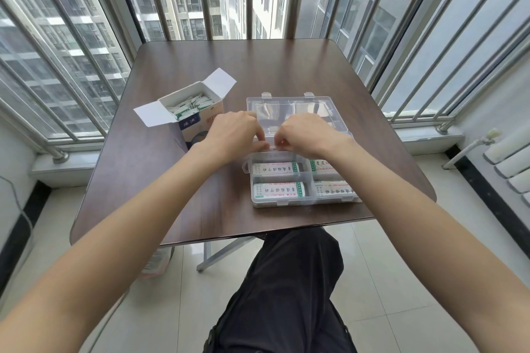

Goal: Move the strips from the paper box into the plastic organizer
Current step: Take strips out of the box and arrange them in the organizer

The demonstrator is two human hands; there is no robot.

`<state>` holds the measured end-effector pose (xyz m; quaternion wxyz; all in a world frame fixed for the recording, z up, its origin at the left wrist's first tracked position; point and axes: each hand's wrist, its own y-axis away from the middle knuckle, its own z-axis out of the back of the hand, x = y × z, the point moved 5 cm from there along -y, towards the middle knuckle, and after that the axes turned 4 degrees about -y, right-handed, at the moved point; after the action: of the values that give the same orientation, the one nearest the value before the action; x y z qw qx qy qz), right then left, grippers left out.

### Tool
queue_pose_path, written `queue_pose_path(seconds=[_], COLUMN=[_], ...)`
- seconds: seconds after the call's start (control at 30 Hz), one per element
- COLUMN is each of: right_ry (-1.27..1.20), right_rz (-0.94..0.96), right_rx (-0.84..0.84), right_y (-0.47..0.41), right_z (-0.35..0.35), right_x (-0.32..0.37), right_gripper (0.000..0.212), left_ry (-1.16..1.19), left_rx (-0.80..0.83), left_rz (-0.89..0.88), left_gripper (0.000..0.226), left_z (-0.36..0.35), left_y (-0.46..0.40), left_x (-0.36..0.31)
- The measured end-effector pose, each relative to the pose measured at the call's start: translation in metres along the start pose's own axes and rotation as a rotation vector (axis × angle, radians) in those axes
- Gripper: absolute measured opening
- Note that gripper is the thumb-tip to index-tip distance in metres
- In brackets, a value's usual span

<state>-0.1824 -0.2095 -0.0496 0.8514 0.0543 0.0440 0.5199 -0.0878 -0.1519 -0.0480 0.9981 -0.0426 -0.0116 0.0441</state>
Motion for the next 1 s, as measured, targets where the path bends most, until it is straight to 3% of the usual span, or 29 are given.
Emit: queue_pose_path(seconds=[0.3,0.67,0.83,1.0], right_ry=[0.005,-0.344,-0.154,-0.062], right_rz=[-0.016,-0.035,-0.062,-0.093], right_rx=[-0.079,-0.037,-0.158,-0.053], right_y=[0.002,0.008,0.012,0.013], right_z=[0.000,0.001,0.015,0.013], right_x=[-0.001,-0.008,-0.020,-0.020], right_gripper=[0.017,0.017,0.026,0.020], left_ry=[0.053,0.130,0.126,0.128], left_rx=[0.101,0.114,0.088,0.040], left_rz=[-0.029,-0.014,0.004,0.025], left_gripper=[0.021,0.028,0.026,0.019], left_z=[-0.008,-0.011,-0.008,-0.006], left_y=[-0.004,0.002,0.003,0.004], left_x=[0.003,0.010,0.012,0.013])
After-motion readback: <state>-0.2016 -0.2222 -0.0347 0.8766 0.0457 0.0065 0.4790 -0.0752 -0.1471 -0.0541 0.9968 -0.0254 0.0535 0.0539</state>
